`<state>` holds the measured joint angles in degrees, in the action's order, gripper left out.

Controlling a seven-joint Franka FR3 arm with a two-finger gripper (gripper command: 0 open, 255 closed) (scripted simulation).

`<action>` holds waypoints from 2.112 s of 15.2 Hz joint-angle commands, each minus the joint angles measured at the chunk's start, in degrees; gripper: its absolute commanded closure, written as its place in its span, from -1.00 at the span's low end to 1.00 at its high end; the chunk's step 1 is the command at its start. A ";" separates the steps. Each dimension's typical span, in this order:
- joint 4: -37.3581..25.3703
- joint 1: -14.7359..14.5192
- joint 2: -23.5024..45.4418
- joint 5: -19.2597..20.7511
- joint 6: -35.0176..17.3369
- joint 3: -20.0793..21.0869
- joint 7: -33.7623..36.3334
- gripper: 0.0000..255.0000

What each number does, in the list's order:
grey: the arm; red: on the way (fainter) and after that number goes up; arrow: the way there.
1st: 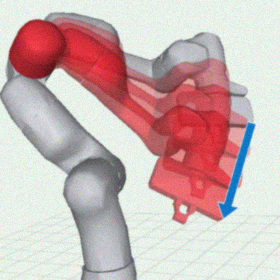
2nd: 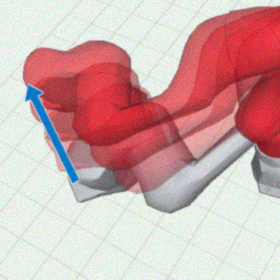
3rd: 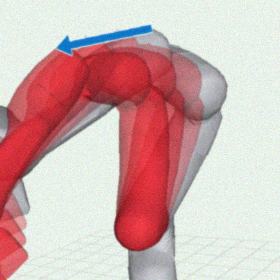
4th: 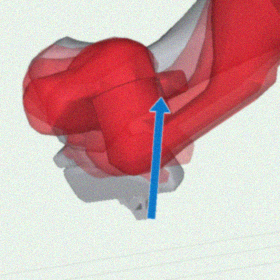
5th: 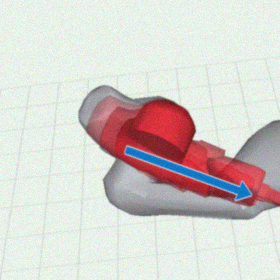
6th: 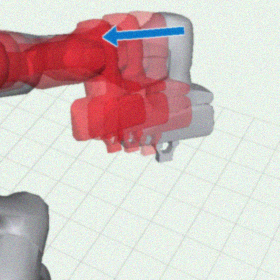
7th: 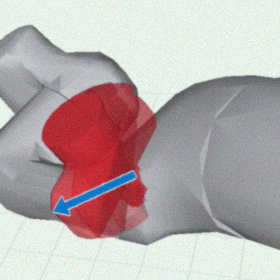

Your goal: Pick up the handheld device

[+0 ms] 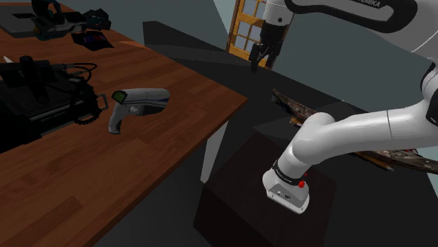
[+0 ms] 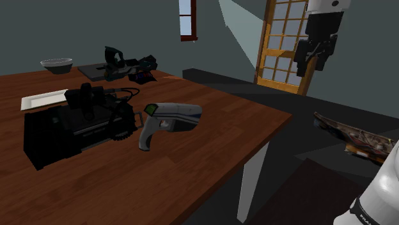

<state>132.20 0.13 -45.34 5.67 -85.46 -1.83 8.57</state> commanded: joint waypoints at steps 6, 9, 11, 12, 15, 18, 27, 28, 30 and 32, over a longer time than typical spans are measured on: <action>1.35 0.79 1.53 -7.70 -1.09 6.22 14.37 -1.00; 1.20 1.22 3.56 -12.24 -2.57 9.88 22.84 -1.00; 0.72 1.56 5.36 -15.11 -3.87 12.29 28.39 -1.00; 0.36 1.74 6.38 -16.48 -4.61 13.48 31.14 -1.00; -1.17 2.40 9.94 -20.24 -7.14 16.96 39.24 -1.00; -3.35 3.17 14.15 -23.35 -10.07 20.30 47.17 -1.00; -13.41 5.94 30.05 -27.44 -20.16 29.11 70.49 -1.00; -14.81 6.18 32.07 -27.32 -21.31 29.91 73.09 -1.00; -17.78 6.57 36.23 -26.72 -23.57 31.35 78.32 -1.00; -20.95 6.70 40.53 -25.67 -25.74 32.46 83.59 -1.00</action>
<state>112.85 6.76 -7.08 -20.47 -109.89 29.96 89.14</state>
